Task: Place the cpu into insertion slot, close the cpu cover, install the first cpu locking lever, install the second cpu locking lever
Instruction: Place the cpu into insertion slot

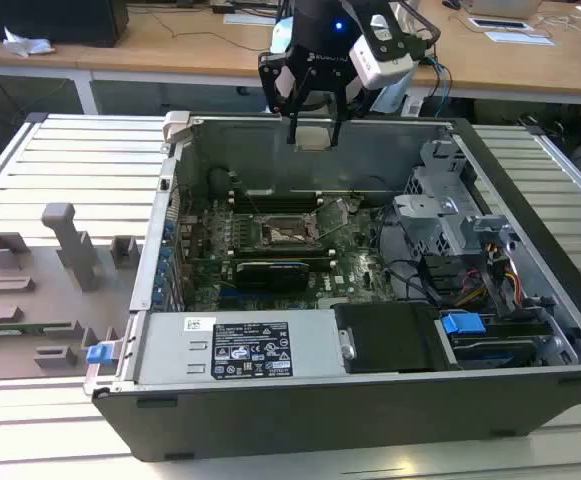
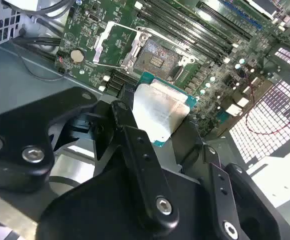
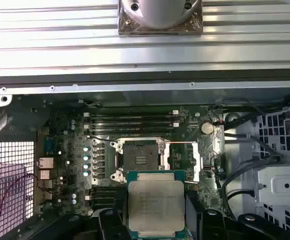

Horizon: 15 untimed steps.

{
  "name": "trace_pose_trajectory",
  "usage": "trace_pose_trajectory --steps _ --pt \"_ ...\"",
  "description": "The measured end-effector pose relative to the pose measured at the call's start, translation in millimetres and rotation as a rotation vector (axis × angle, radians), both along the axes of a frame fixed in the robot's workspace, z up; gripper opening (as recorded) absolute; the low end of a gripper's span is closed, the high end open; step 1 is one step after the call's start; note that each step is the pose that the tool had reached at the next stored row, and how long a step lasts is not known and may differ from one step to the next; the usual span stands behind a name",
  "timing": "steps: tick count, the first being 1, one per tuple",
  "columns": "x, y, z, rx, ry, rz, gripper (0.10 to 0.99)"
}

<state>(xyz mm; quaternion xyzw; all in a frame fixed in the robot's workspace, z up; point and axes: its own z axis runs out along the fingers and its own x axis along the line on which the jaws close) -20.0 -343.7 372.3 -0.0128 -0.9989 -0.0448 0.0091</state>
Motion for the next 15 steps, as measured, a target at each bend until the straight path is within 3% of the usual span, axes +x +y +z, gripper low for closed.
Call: trace_pose_trajectory --steps 4,15 --pt "-0.1 0.0 -8.0 0.0 0.0001 0.0 0.541" --pt "-0.1 0.0 -19.4 0.0 0.0 0.0 0.541"
